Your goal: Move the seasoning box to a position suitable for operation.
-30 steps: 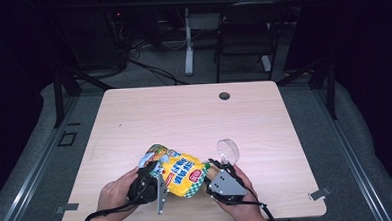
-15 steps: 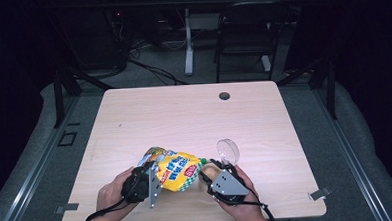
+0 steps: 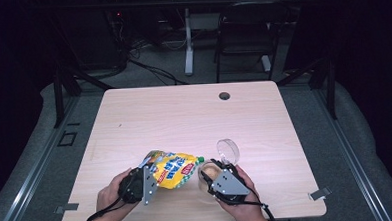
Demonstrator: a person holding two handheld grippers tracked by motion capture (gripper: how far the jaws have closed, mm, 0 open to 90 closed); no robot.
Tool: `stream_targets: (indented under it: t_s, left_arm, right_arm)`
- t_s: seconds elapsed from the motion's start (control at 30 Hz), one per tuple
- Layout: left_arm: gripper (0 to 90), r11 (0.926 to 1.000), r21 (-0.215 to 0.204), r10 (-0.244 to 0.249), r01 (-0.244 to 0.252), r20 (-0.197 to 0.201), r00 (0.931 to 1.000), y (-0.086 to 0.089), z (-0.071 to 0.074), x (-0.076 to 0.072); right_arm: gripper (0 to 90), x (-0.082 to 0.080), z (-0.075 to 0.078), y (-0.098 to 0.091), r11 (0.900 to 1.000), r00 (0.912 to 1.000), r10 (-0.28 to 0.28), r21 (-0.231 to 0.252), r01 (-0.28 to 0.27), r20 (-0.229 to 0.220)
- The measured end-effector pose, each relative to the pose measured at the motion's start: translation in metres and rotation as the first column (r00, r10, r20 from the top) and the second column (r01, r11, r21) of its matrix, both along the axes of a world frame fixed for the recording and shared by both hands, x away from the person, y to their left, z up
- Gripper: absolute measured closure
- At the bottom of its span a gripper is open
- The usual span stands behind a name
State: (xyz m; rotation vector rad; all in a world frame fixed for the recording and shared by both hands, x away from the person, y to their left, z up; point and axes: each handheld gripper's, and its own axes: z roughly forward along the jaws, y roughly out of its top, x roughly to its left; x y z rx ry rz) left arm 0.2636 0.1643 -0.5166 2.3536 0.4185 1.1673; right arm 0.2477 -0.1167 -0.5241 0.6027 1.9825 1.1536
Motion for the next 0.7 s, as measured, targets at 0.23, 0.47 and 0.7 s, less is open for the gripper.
stream_targets:
  t_s: [0.23, 0.47, 0.7]
  left_arm:
    - [86.5, 0.9992, -0.039, 0.004, -0.006, -0.037, 0.9993, 0.004, 0.000, 0.001]
    - [86.5, 0.9945, -0.104, 0.007, -0.016, -0.084, 0.9964, 0.010, -0.001, 0.006]
    - [86.5, 0.9855, -0.165, 0.017, -0.040, -0.137, 0.9904, 0.019, -0.005, 0.013]
  right_arm:
    - [50.7, 0.000, 0.000, -0.001, 1.0000, 1.0000, -0.002, 0.004, 0.002, -0.002]
    - [50.7, 0.000, 0.000, -0.001, 1.0000, 1.0000, 0.004, 0.001, -0.004, -0.007]
    - [50.7, 0.000, 0.000, -0.002, 0.9999, 1.0000, 0.004, 0.010, -0.004, -0.006]
